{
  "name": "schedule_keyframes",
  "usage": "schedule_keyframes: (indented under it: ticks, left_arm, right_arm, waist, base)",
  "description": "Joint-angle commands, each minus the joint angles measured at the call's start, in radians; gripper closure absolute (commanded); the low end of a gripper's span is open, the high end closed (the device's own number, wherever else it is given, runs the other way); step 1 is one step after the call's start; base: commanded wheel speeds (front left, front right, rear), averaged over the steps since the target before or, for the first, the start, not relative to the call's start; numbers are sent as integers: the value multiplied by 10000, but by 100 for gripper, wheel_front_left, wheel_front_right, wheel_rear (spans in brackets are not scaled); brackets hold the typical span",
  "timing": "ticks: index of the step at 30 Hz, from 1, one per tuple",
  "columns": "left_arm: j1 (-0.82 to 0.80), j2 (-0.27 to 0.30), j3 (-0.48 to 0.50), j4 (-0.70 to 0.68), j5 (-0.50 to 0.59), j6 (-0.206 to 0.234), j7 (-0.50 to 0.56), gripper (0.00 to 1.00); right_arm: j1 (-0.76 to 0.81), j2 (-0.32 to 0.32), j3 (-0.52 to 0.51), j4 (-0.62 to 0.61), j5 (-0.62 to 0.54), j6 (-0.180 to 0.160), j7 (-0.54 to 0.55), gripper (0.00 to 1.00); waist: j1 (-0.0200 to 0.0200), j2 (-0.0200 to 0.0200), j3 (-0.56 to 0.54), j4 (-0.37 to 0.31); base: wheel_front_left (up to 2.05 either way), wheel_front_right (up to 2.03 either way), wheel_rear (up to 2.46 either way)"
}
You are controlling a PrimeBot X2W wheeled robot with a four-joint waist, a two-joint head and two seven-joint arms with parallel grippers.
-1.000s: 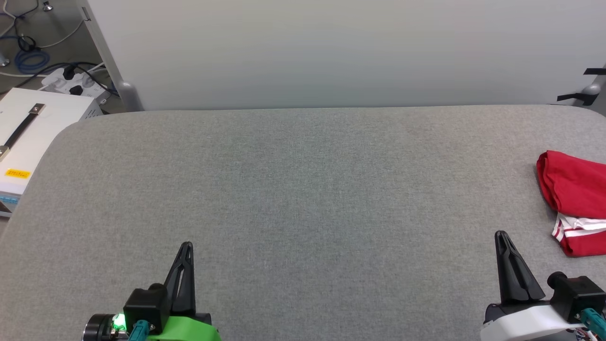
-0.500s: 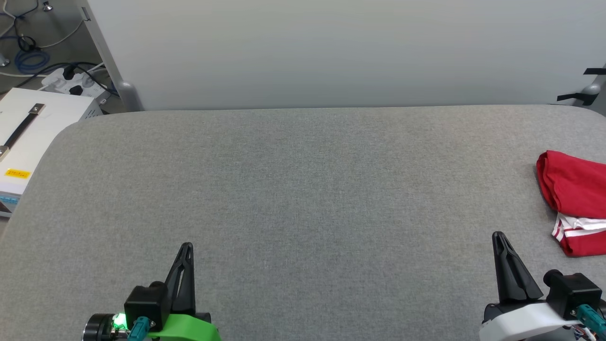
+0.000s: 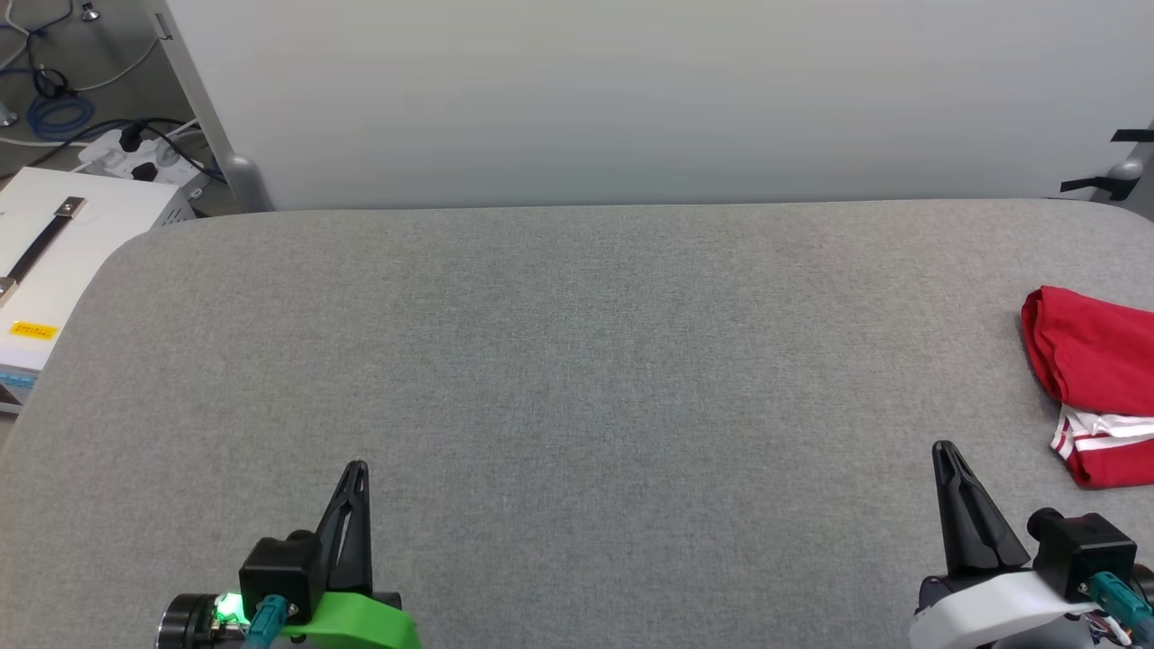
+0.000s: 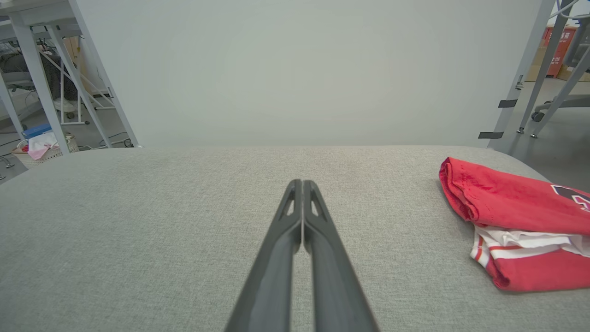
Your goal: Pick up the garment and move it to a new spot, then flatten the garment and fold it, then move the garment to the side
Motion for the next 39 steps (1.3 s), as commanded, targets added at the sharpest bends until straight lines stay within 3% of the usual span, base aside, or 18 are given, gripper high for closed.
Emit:
schedule_keyframes:
  ticks: [1,39]
  left_arm:
    - [-213,-28,44,-68,59,68,46,100]
    - [-535,-60,129,-239,212,165,810,100]
  right_arm:
    - [-192,38,7,-51,-116,-1,63,100]
    - [-508,98,39,-112,-653,-3,833,100]
  waist:
    - [1,0,0,0]
    - [1,0,7,-7]
  base:
    - [0,0,0]
    - [0,0,0]
